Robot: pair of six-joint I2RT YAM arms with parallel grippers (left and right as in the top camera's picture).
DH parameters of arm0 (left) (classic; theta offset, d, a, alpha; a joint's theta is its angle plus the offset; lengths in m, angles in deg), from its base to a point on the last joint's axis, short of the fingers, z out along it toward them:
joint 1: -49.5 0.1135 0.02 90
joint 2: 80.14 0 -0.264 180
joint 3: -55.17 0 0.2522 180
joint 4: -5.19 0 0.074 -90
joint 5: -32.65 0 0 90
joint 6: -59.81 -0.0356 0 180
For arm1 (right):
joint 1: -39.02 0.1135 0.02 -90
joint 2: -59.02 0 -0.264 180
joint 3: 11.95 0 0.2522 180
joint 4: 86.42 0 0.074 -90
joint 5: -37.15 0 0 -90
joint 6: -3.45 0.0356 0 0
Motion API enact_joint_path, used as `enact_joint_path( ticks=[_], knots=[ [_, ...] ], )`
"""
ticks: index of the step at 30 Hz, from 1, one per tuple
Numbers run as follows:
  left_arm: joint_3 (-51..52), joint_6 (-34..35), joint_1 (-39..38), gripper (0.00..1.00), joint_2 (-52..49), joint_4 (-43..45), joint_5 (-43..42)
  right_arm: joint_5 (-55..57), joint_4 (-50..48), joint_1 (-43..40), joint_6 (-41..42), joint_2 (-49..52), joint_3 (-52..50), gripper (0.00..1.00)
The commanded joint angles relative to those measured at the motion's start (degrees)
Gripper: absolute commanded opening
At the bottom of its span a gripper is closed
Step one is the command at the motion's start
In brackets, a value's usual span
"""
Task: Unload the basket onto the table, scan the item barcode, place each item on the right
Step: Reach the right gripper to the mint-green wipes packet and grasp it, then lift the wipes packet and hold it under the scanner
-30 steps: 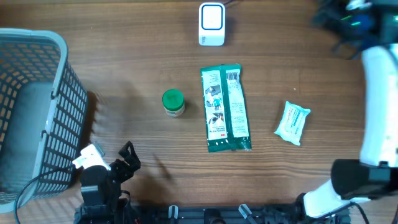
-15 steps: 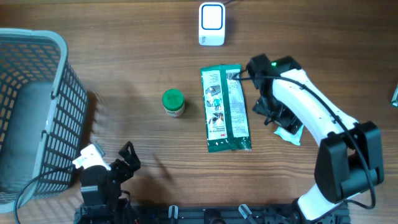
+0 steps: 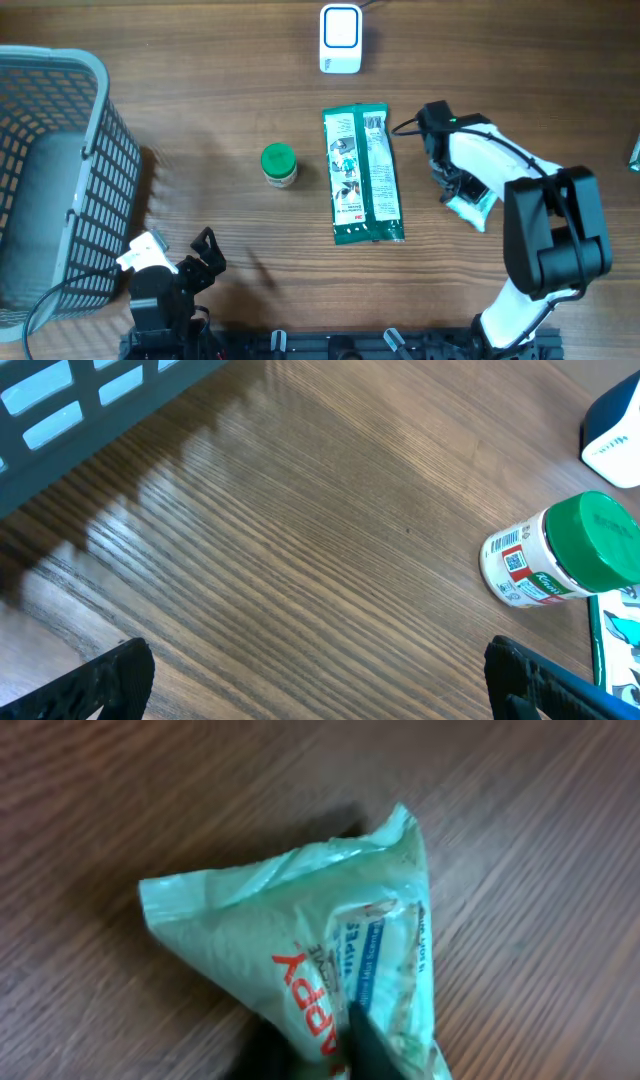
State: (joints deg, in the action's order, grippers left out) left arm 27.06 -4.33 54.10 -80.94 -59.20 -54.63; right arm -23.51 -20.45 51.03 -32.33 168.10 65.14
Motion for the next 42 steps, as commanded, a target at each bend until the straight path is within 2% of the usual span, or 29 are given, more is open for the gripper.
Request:
enact_joint_path(
  ticks=[1,3,6,9,13,15,17,19,24,29,31,32,33,36,38,39,42],
  knots=[
    [0.22,0.31,-0.26,1.00,0.42,0.00,0.13,-14.64,-5.09,-1.92,-11.32,6.51,-1.09,0.04],
    [0.22,0.31,-0.26,1.00,0.42,0.00,0.13,-25.70,-5.68,-1.90,-14.05,5.53,0.92,0.04],
    [0.22,0.31,-0.26,1.00,0.42,0.00,0.13,-53.29,-5.97,-1.92,-22.86,0.57,8.11,0.04],
    [0.22,0.31,-0.26,1.00,0.42,0.00,0.13,-70.64,-6.19,-1.97,-21.94,-3.76,12.28,0.04],
    [0.22,0.31,-0.26,1.00,0.42,0.00,0.13,-81.50,-5.64,-1.97,-11.28,-5.57,12.61,0.05],
    [0.22,0.31,-0.26,1.00,0.42,0.00,0.13,-92.85,-5.38,-1.97,-6.38,-5.46,12.61,0.04],
    [0.22,0.31,-0.26,1.00,0.42,0.00,0.13,-99.06,-4.94,-1.97,1.18,-5.46,12.57,0.04],
    [0.22,0.31,-0.26,1.00,0.42,0.00,0.13,-100.56,-5.60,-1.97,7.15,-5.46,12.57,0.04],
    [0.22,0.31,-0.26,1.00,0.42,0.00,0.13,-109.96,-13.49,-1.97,9.07,-5.46,12.57,0.04],
    [0.22,0.31,-0.26,1.00,0.42,0.00,0.13,-110.46,-17.35,-1.97,8.50,-5.46,12.57,0.04],
    [0.22,0.31,-0.26,1.00,0.42,0.00,0.13,-109.31,-21.40,-1.97,3.58,-5.46,12.57,0.04],
    [0.22,0.31,-0.26,1.00,0.42,0.00,0.13,-105.46,-26.60,-1.97,-7.19,-5.46,12.57,0.04],
    [0.22,0.31,-0.26,1.00,0.42,0.00,0.13,-101.96,-28.89,-1.73,-12.63,-5.46,12.57,0.04],
    [0.22,0.31,-0.26,1.00,0.44,0.00,0.13,-92.13,-33.40,-0.94,-13.79,-5.46,12.57,0.05],
    [0.22,0.31,-0.26,1.00,0.42,0.00,0.13,-81.13,-33.57,0.44,-17.35,-5.46,12.57,0.05],
    [0.22,0.31,-0.26,1.00,0.42,0.00,0.13,-74.03,-33.57,1.88,-20.85,-5.46,12.59,0.05],
    [0.22,0.31,-0.26,1.00,0.42,0.00,0.13,-48.59,-34.01,7.41,-24.28,-5.46,13.29,0.05]
  ],
)
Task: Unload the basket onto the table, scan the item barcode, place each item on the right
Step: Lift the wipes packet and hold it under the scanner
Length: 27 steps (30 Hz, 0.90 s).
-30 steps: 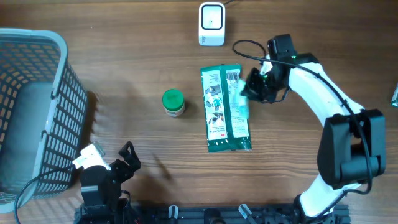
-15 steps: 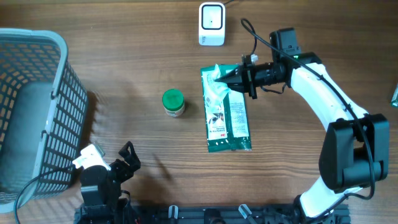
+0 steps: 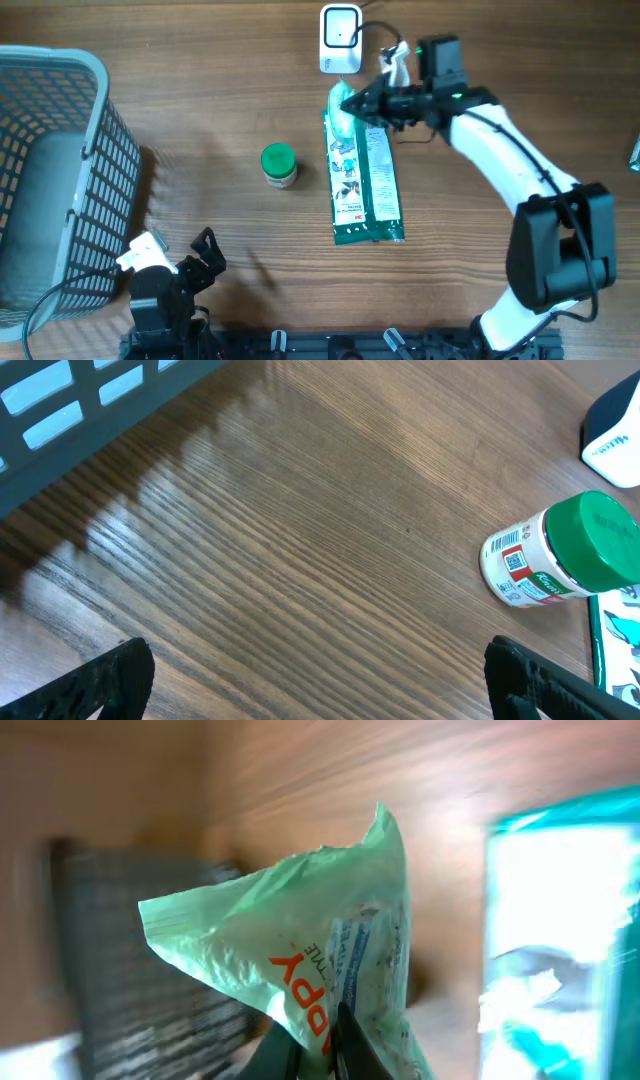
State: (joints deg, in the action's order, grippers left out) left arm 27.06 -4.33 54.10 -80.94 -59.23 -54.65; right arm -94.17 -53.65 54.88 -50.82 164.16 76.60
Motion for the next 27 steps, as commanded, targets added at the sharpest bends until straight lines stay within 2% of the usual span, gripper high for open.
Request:
enact_joint_path(
  ticks=[1,5,8,10,12,14,17,23,27],
  knots=[
    [0.22,0.31,-0.26,1.00,0.42,0.02,0.15,30.69,-2.27,5.77,-7.69,-1.53,2.82,0.05],
    [0.22,0.31,-0.26,1.00,0.42,0.02,0.15,51.41,-12.87,9.38,-10.47,-1.46,4.63,0.05],
    [0.22,0.31,-0.26,1.00,0.42,0.02,0.15,52.94,-24.04,8.68,-14.38,1.20,5.51,0.05],
    [0.22,0.31,-0.26,1.00,0.42,0.02,0.15,52.92,-26.40,8.61,-18.08,6.21,10.27,0.05],
    [0.22,0.31,-0.26,1.00,0.42,0.02,0.15,52.92,-24.37,8.70,-20.92,12.66,18.40,0.05],
    [0.22,0.31,-0.26,1.00,0.42,0.02,0.15,53.05,-18.93,8.72,-22.29,21.55,30.67,0.05],
    [0.22,0.31,-0.26,1.00,0.42,0.02,0.15,55.93,-14.34,8.70,-23.87,29.38,40.30,0.05],
    [0.22,0.31,-0.26,1.00,0.42,0.02,0.15,59.49,-12.83,10.75,-29.57,31.93,41.38,0.05],
    [0.22,0.31,-0.26,1.00,0.42,0.02,0.15,58.16,-10.71,10.97,-26.58,31.91,41.40,0.05]
  ],
)
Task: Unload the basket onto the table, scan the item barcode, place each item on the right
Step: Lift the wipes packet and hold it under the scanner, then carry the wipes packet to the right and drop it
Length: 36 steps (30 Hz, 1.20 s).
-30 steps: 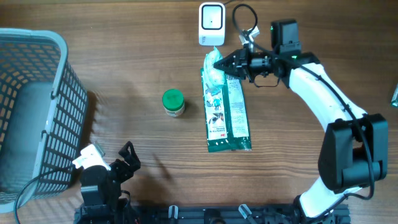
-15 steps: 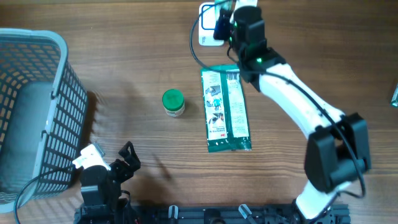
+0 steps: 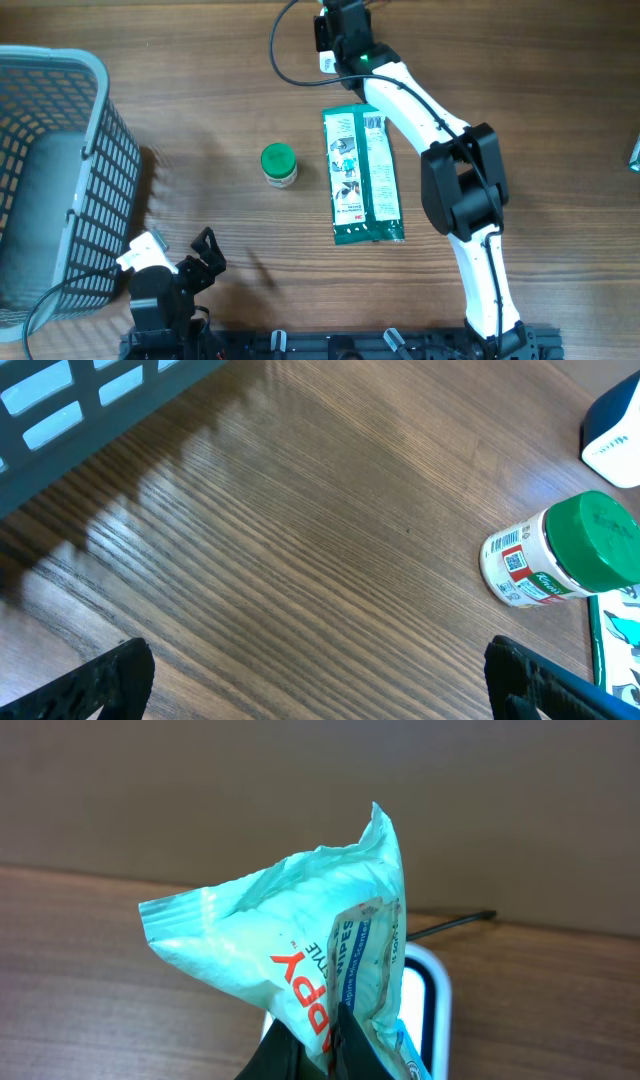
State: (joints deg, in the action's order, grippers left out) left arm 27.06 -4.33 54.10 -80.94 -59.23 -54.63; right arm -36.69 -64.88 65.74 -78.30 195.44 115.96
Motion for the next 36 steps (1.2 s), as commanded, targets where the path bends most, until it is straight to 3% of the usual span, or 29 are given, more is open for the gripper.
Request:
enact_joint_path(
  ticks=[1,6,10,14,17,25,28,32,33,34,36],
  knots=[
    [0.22,0.31,-0.26,1.00,0.42,0.02,0.13,0.02,1.20,0.11,1.44,0.61,2.32,0.05],
    [0.22,0.31,-0.26,1.00,0.42,0.02,0.13,3.45,16.96,0.04,2.25,-0.57,11.54,0.04],
    [0.22,0.31,-0.26,1.00,0.42,0.02,0.13,19.61,30.91,-1.95,2.29,-6.10,13.49,0.04],
    [0.22,0.31,-0.26,1.00,0.42,0.02,0.13,27.15,44.87,-11.28,3.87,-8.61,13.49,0.04],
    [0.22,0.31,-0.26,1.00,0.42,0.02,0.13,26.01,53.53,-23.45,11.56,-8.48,13.20,0.04],
    [0.22,0.31,-0.26,1.00,0.42,0.02,0.13,4.68,46.03,-52.59,11.34,-8.37,5.97,0.04],
    [0.22,0.31,-0.26,1.00,0.42,0.02,0.13,4.11,42.45,-55.25,11.58,-8.37,0.17,0.04],
    [0.22,0.31,-0.26,1.00,0.42,0.02,0.13,2.80,41.79,-55.45,14.80,-8.41,0.37,0.06],
    [0.22,0.31,-0.26,1.00,0.42,0.02,0.13,2.78,42.40,-55.45,14.84,-8.46,0.83,0.21],
    [0.22,0.31,-0.26,1.00,0.42,0.02,0.13,2.80,43.47,-55.47,14.82,-8.57,1.53,0.50],
    [0.22,0.31,-0.26,1.00,0.42,0.02,0.13,2.75,46.27,-55.45,15.15,-9.42,2.99,0.86]
  ],
)
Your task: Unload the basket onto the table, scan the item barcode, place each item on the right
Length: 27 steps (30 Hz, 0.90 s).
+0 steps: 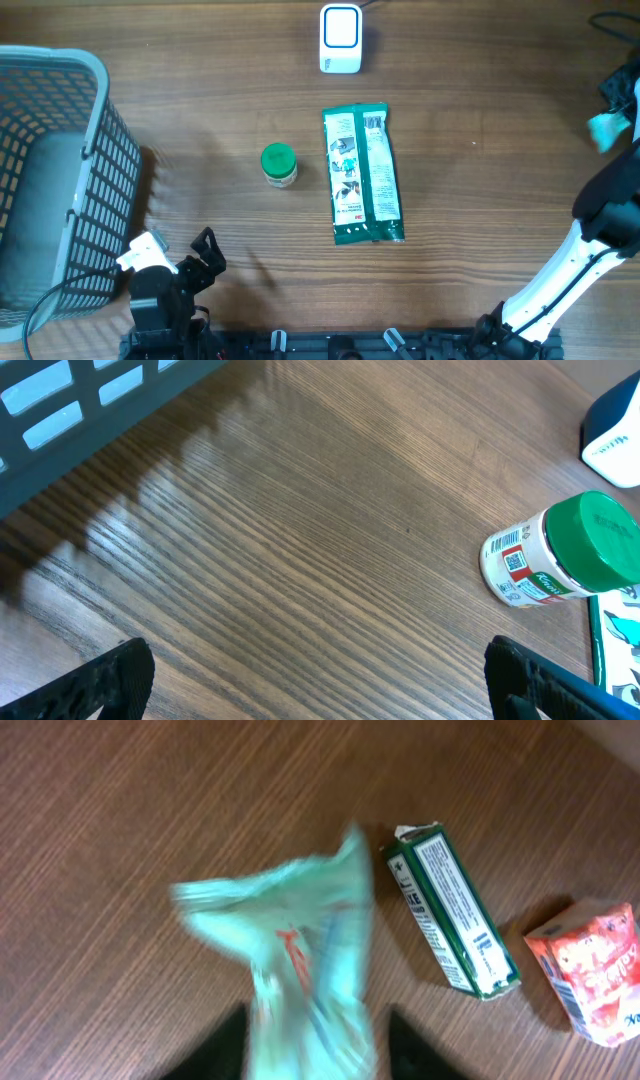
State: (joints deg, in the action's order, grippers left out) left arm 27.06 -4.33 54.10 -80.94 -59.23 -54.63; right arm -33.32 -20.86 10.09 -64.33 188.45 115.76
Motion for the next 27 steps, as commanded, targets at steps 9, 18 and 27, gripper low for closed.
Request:
enact_joint_path(
  ticks=[9,18,27],
  knots=[
    [0.22,0.31,-0.26,1.00,0.42,0.02,0.13,-40.13,16.90,7.58,1.55,-14.69,5.49,0.99],
    [0.22,0.31,-0.26,1.00,0.42,0.02,0.13,-32.24,24.22,37.59,-8.72,-14.53,-2.21,1.00],
    [0.22,0.31,-0.26,1.00,0.42,0.02,0.13,-40.09,0.04,43.10,-14.82,-14.51,-33.22,1.00]
  ],
)
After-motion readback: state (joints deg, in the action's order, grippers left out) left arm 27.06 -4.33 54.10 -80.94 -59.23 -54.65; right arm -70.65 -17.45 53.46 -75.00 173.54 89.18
